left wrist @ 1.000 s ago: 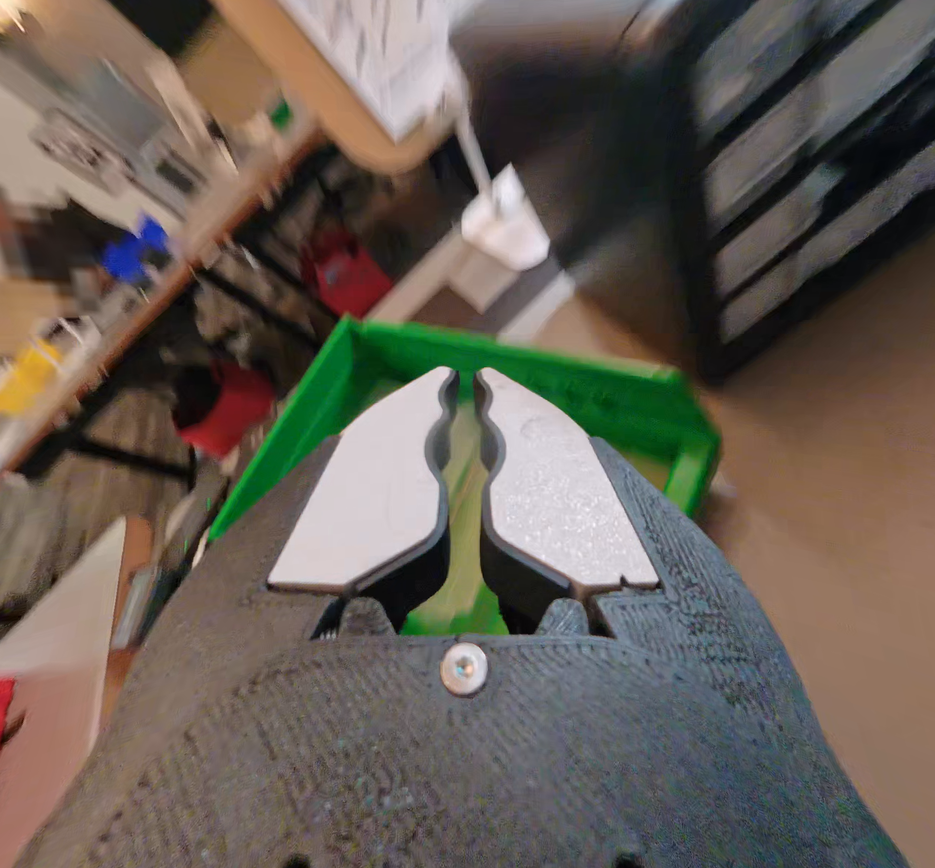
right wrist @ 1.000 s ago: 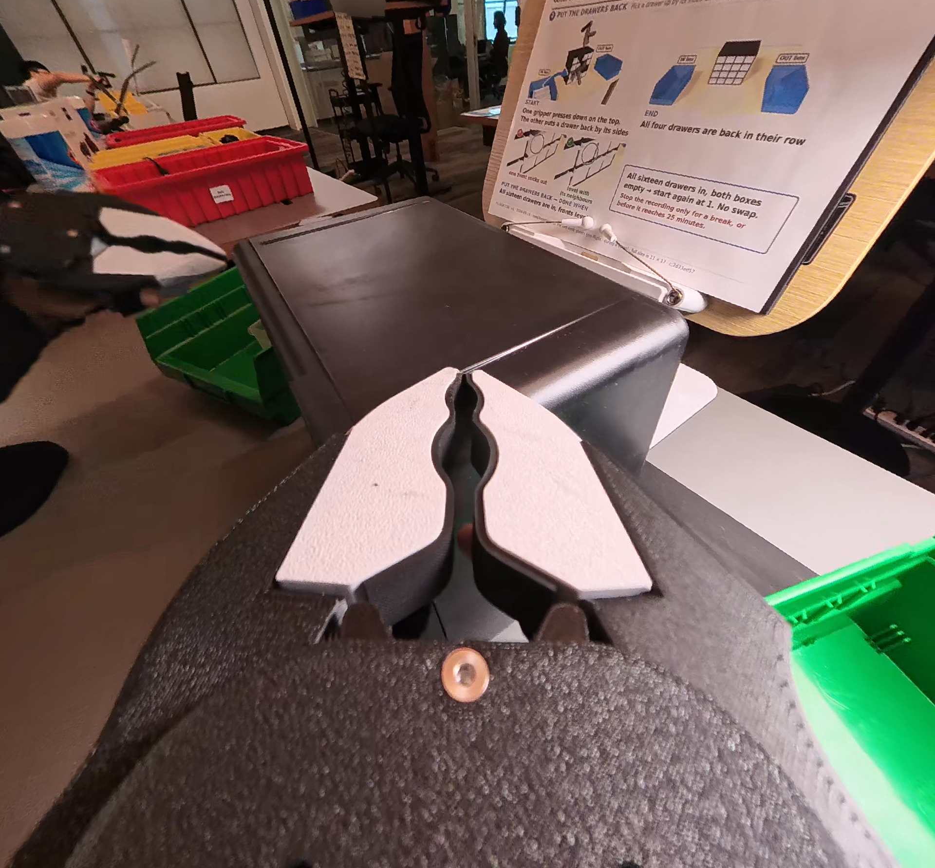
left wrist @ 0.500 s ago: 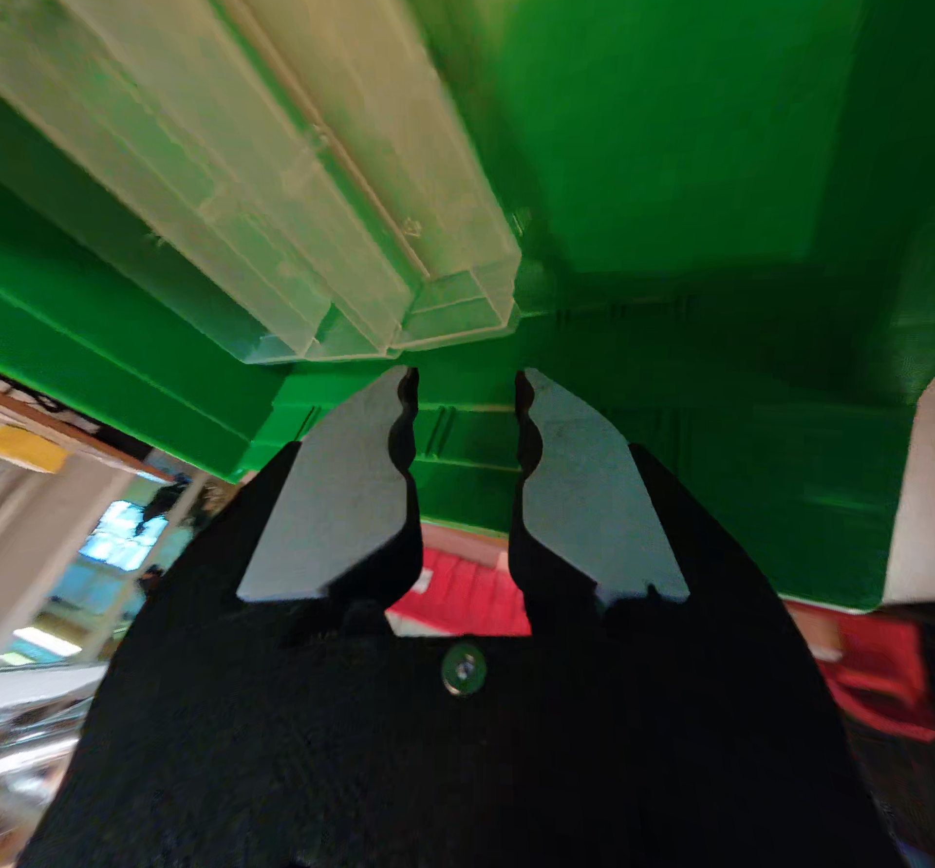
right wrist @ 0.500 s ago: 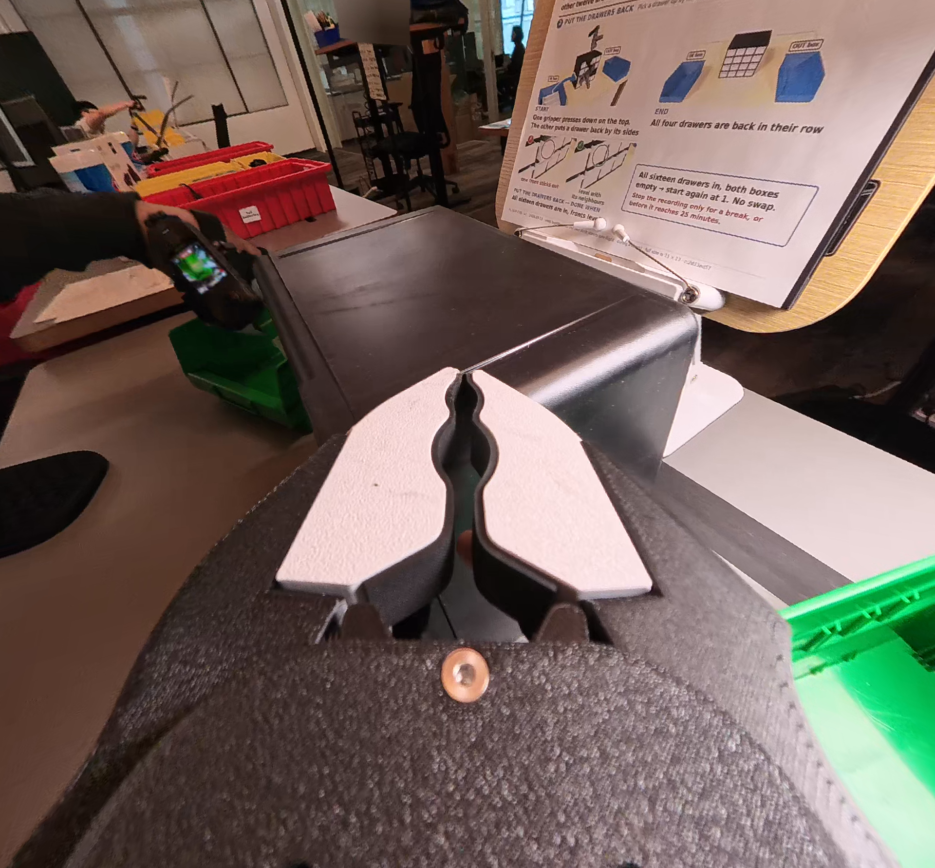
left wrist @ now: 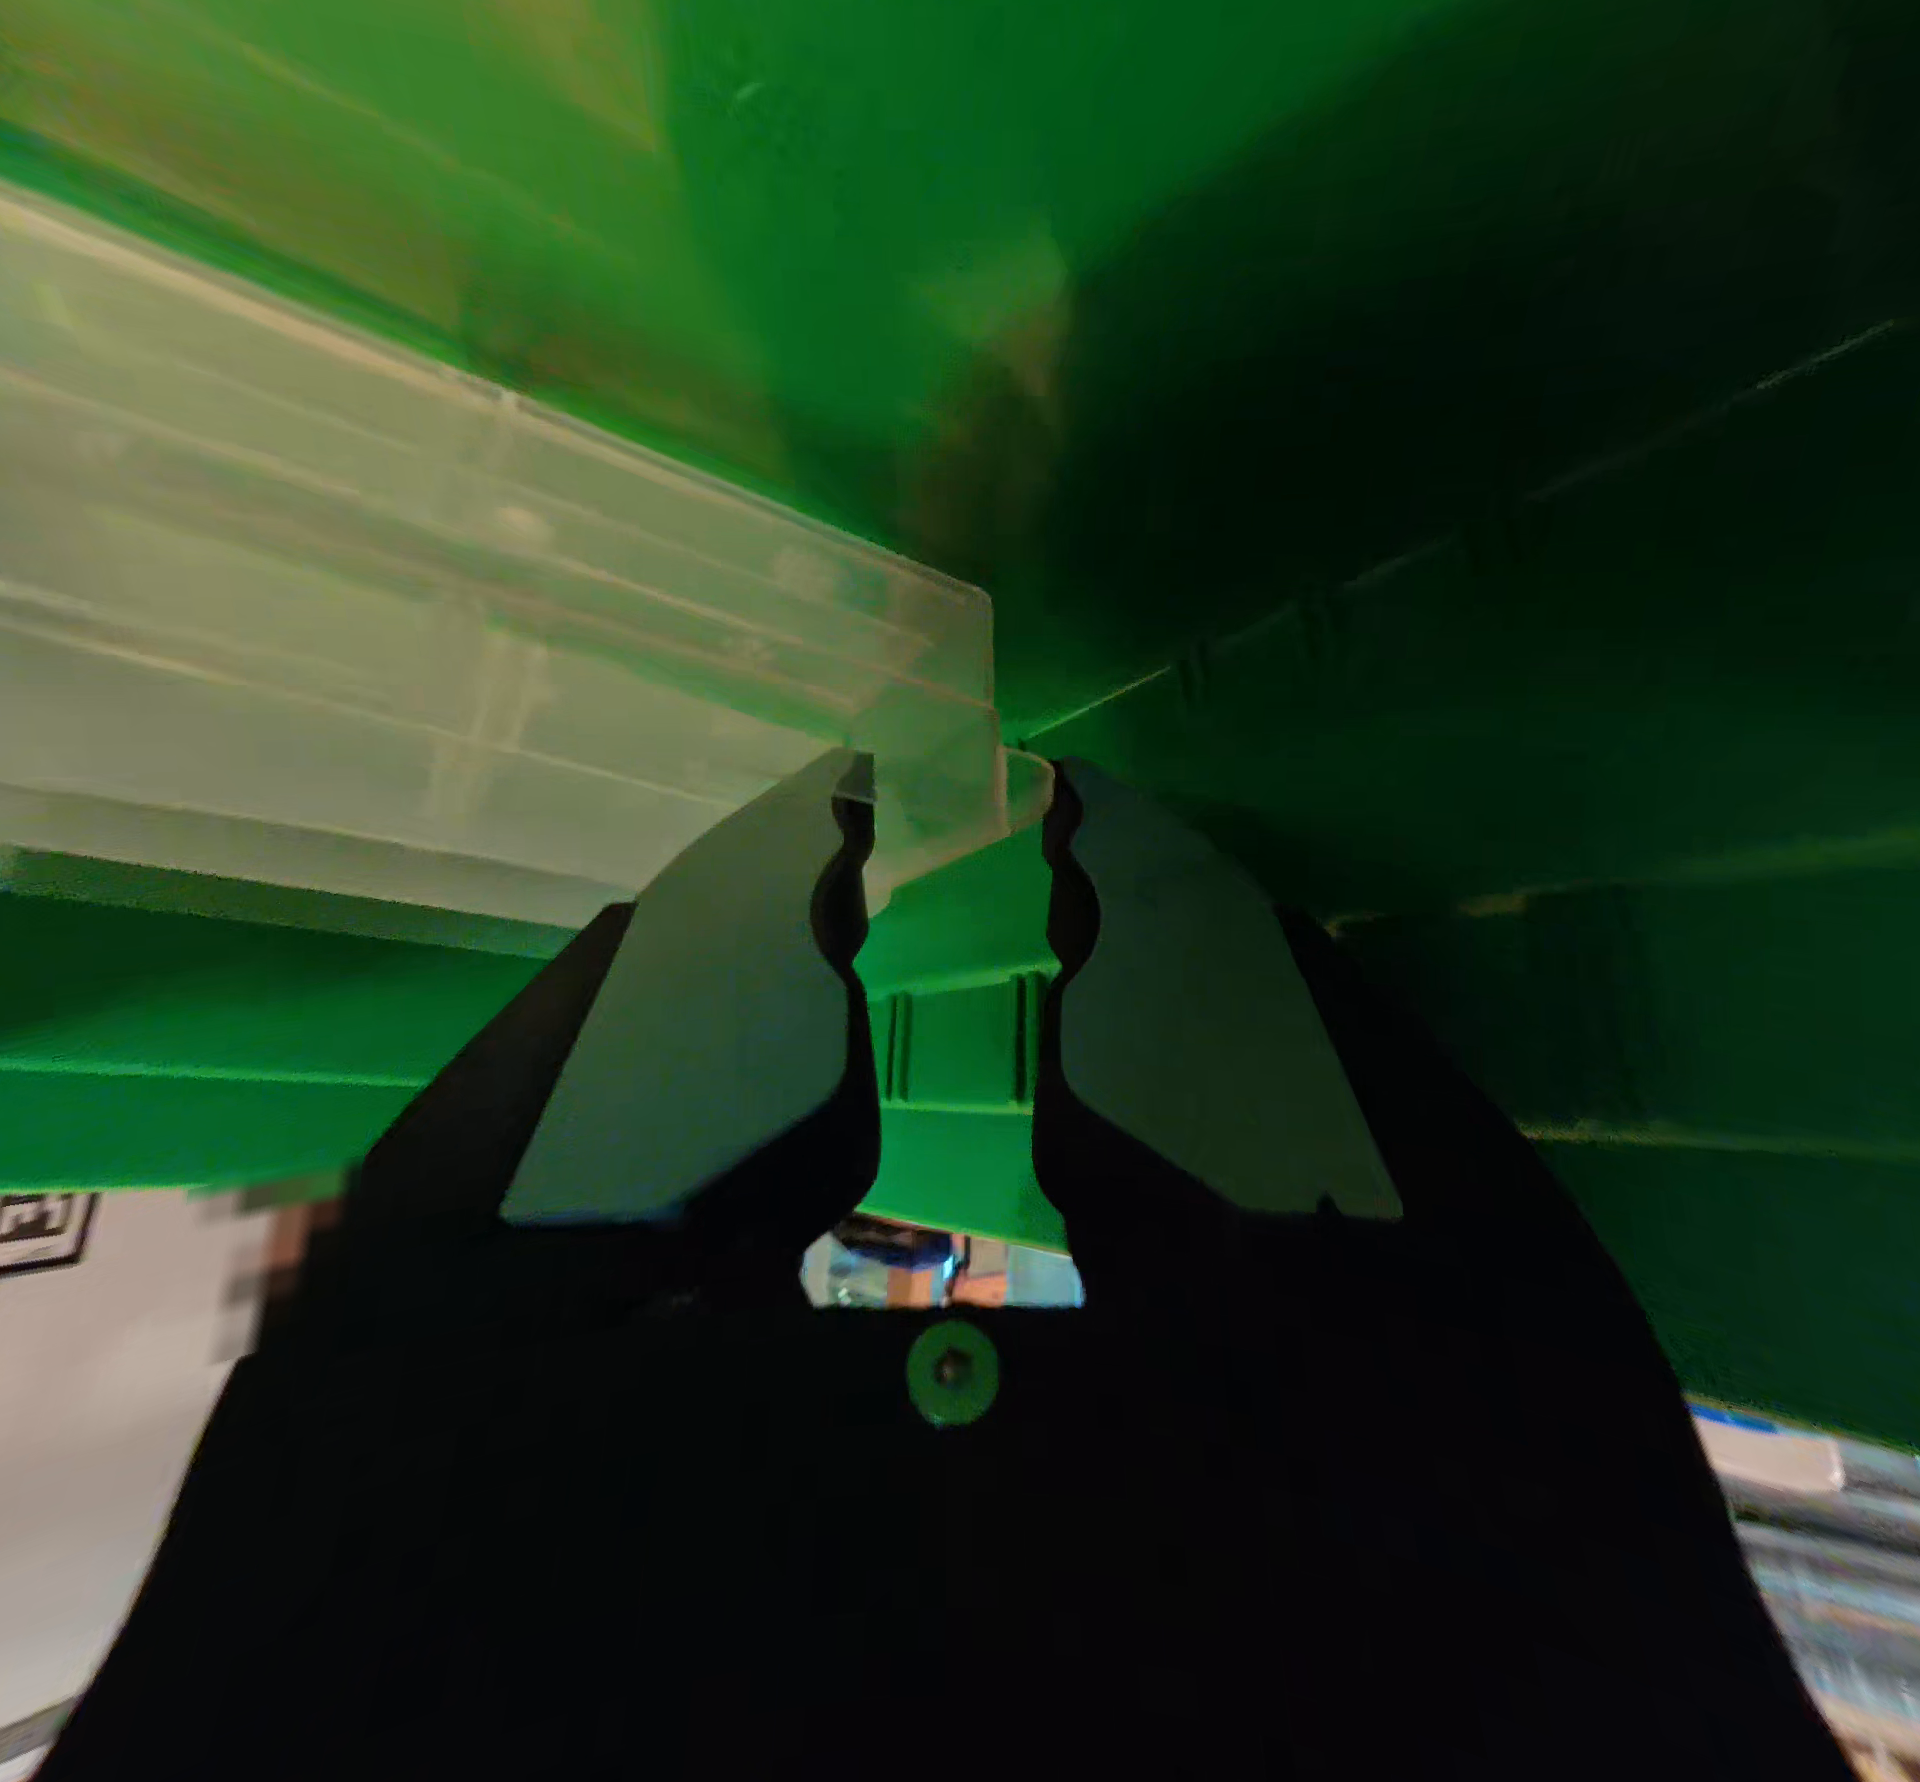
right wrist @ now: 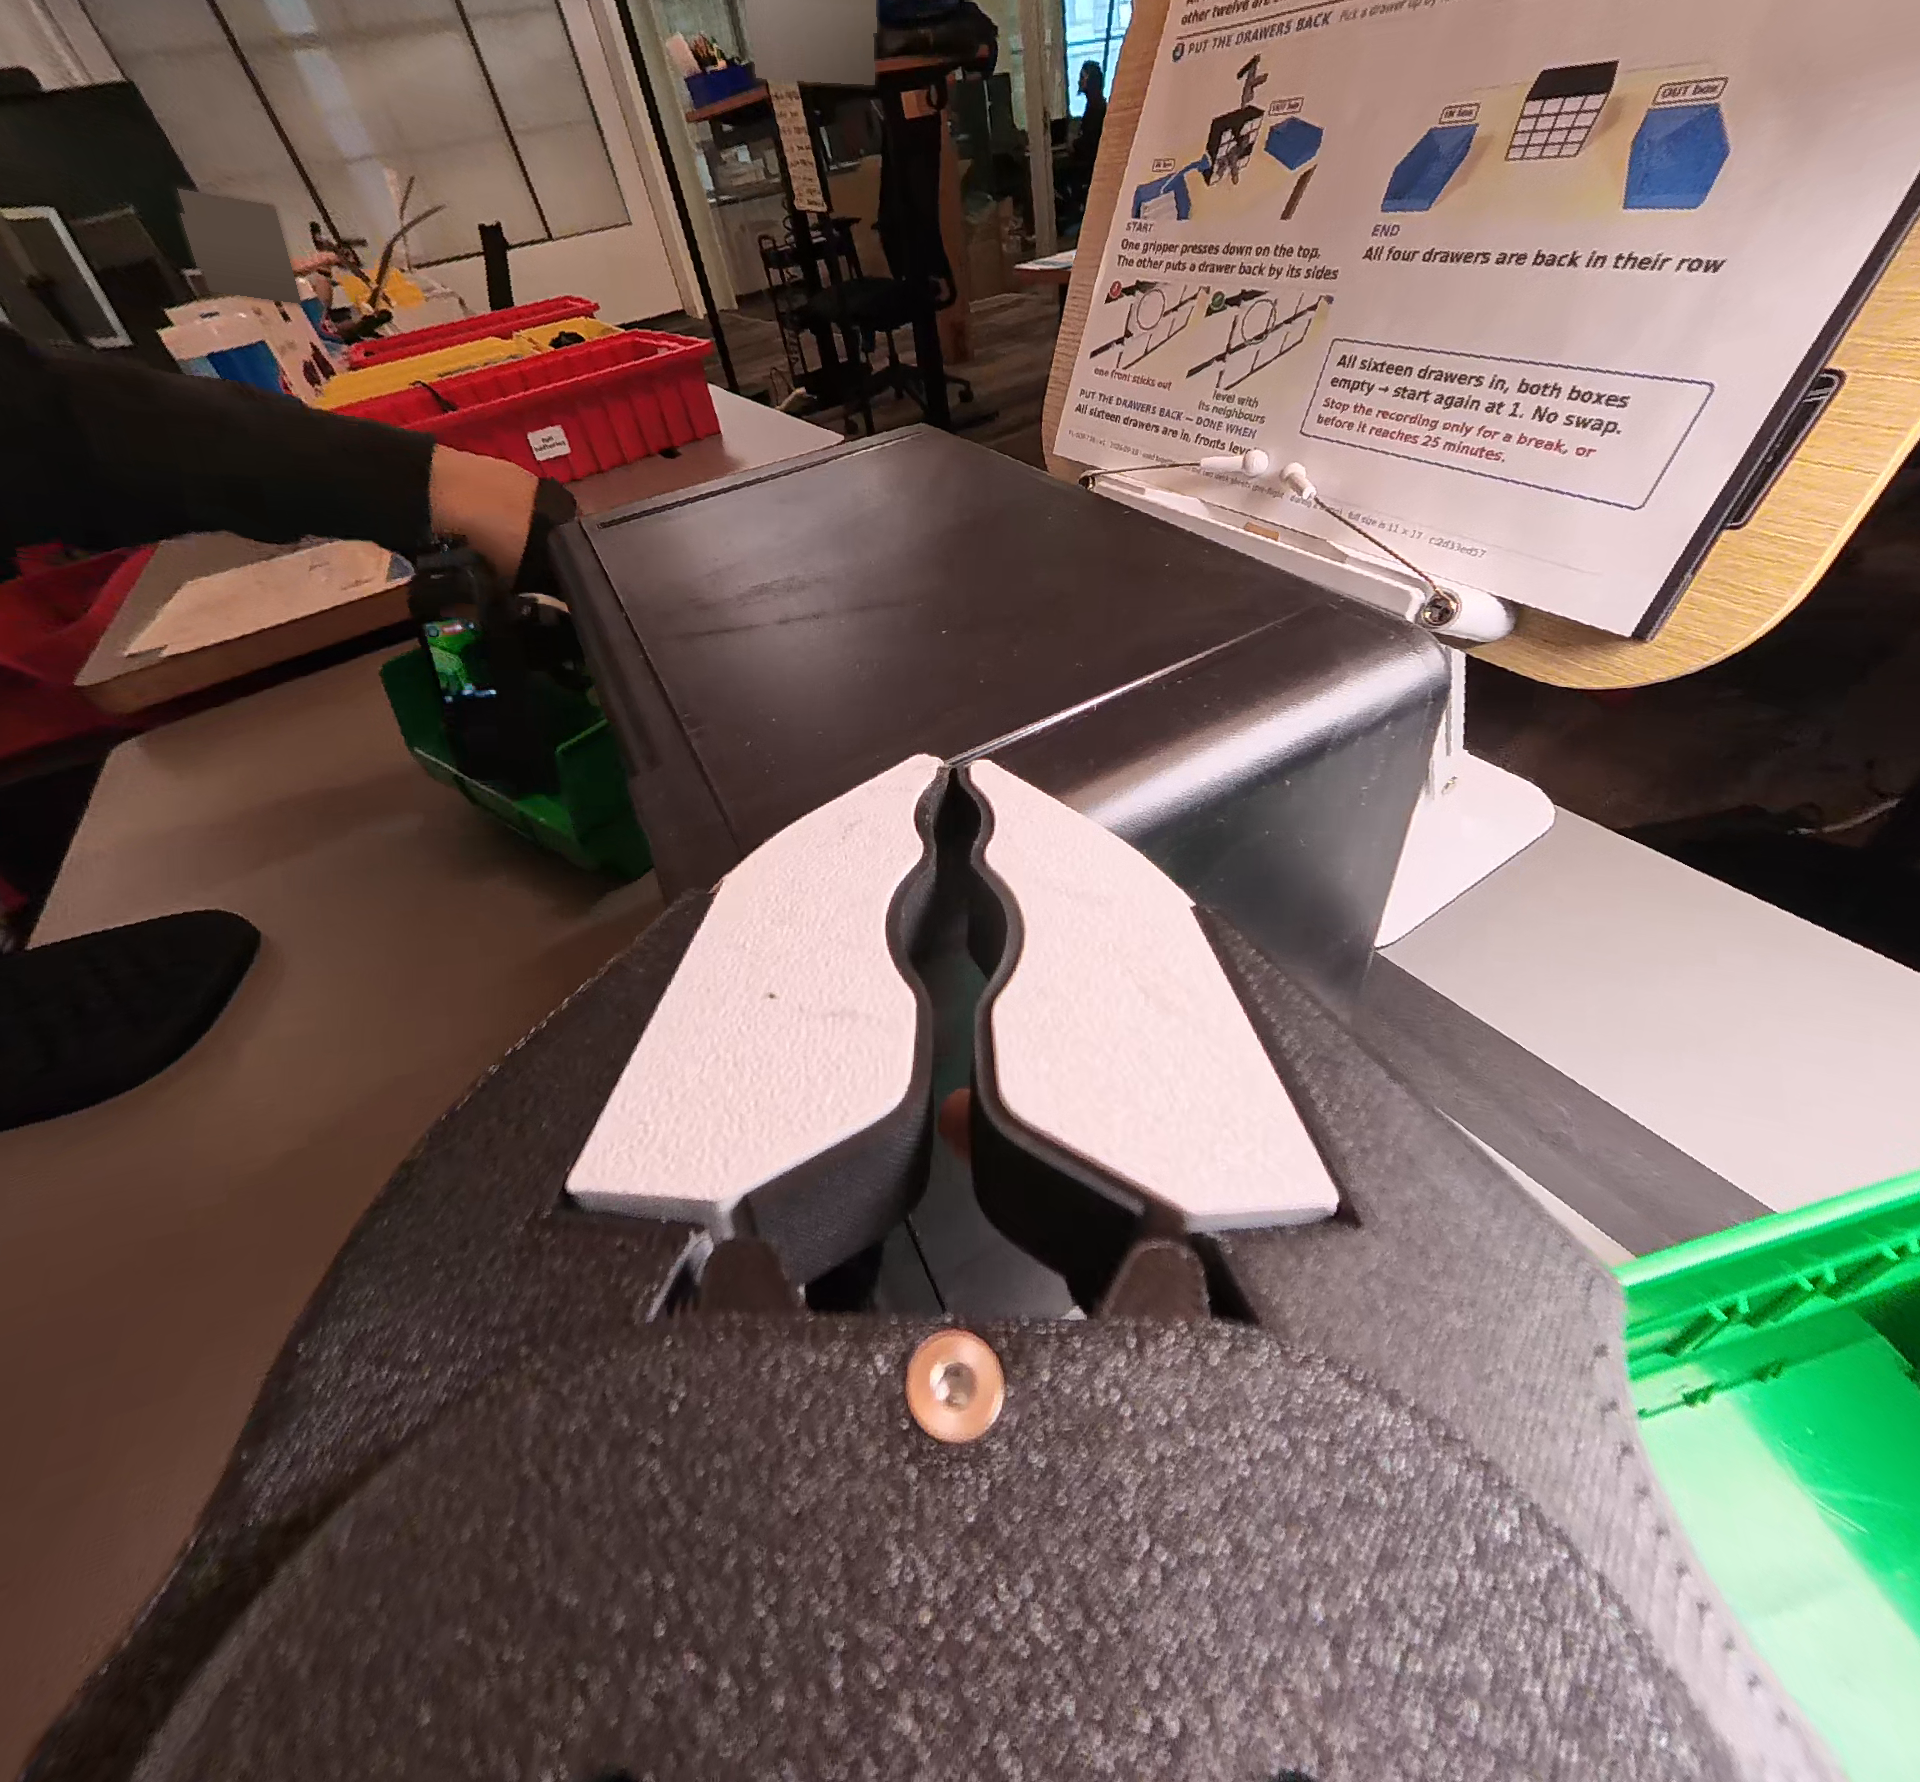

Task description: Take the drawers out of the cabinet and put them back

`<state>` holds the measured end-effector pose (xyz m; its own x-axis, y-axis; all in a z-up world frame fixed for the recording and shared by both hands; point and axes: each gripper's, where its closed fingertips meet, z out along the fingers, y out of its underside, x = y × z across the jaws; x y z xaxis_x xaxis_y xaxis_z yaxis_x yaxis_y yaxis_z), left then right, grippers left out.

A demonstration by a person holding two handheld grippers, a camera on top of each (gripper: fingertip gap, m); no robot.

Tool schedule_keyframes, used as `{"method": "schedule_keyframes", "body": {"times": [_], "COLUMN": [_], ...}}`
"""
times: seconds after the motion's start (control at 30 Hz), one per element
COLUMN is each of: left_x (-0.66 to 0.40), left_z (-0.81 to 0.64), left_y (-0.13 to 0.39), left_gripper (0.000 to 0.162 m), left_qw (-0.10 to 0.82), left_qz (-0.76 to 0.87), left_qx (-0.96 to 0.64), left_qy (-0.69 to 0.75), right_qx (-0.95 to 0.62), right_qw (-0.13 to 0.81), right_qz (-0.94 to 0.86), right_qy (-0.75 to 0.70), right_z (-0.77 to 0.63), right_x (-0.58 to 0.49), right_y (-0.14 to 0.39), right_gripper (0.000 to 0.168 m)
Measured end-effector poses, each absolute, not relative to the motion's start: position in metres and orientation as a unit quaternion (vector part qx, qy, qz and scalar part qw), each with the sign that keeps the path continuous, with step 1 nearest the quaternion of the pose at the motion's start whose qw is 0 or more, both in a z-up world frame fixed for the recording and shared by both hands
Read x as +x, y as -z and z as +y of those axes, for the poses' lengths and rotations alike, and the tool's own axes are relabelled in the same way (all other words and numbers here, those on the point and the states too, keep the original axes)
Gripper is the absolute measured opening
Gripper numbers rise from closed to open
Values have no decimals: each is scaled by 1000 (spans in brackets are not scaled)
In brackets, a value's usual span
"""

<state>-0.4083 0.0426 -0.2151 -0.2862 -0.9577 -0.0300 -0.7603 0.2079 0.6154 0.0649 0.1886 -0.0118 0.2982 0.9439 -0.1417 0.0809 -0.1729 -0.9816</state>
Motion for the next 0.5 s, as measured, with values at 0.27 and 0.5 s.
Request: {"method": "schedule_keyframes", "body": {"times": [0.27, 0.5], "left_x": [-374, -329], "left_z": [24, 3], "left_y": [205, 173], "left_gripper": [25, 23], "left_qw": [93, -1], "left_qz": [-707, -644], "left_qx": [676, 757], "left_qy": [186, 111], "right_qx": [-629, -627], "right_qw": [498, 499], "right_qz": [-404, -400], "right_qy": [-440, -445], "right_z": [189, 189], "right_x": [65, 65], "right_y": [12, 11], "right_gripper": [0, 0]}}
